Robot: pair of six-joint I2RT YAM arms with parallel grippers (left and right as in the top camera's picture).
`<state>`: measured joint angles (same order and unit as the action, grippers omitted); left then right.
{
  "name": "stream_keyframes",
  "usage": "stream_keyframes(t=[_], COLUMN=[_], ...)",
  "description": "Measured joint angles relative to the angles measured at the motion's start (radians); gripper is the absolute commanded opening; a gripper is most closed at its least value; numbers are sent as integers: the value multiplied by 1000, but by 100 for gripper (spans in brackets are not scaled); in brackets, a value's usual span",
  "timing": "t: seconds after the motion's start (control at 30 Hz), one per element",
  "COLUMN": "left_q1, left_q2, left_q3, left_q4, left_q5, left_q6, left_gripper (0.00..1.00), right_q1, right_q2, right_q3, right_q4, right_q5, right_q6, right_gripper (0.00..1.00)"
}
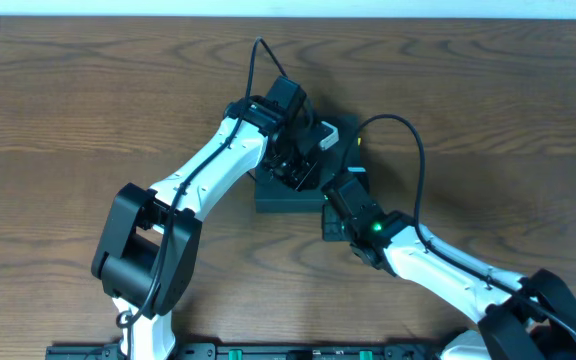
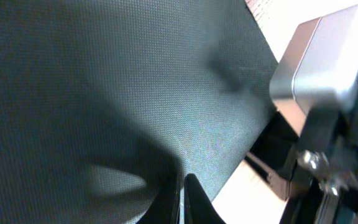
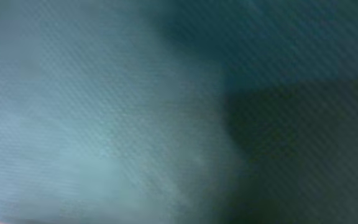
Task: Pack container
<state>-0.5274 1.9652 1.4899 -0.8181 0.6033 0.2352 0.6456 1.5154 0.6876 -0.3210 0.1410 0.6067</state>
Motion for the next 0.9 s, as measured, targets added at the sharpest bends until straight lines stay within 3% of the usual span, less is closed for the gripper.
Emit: stream_keyframes(t=[0.17, 0.37, 0.53, 0.73, 0.77, 0.8, 0.83, 0.9], left_q1=[5, 53, 150, 337, 375, 421, 455, 509], left_q2=[0, 4, -20, -110, -122, -136, -147, -163], left_q3=[2, 113, 277, 288, 289, 289, 289, 289], left_q4=[-11, -48, -65, -90, -97, -105, -113, -136], left_q5=[9, 20, 9, 16, 21, 25, 26, 26], left_q6=[-27, -96, -131, -143, -146, -150, -151, -157], left_gripper=[6, 6, 6, 6, 6, 25, 96, 95], right_q1=[-4, -90, -324, -626, -660, -702, -720, -743], right_q2=[-100, -364, -444, -422, -422, -422, -422, -422], right_q3=[68, 201, 209, 208, 208, 208, 208, 208], right_q4=[-229, -194, -214, -230, -228, -221, -216, -211], right_q5=[28, 75, 40, -207, -251, -311, -343, -409], right_q6=[-24, -169, -242, -335, -348, -370, -371, -385], right_gripper=[2, 2, 1, 4, 12, 51, 99, 99])
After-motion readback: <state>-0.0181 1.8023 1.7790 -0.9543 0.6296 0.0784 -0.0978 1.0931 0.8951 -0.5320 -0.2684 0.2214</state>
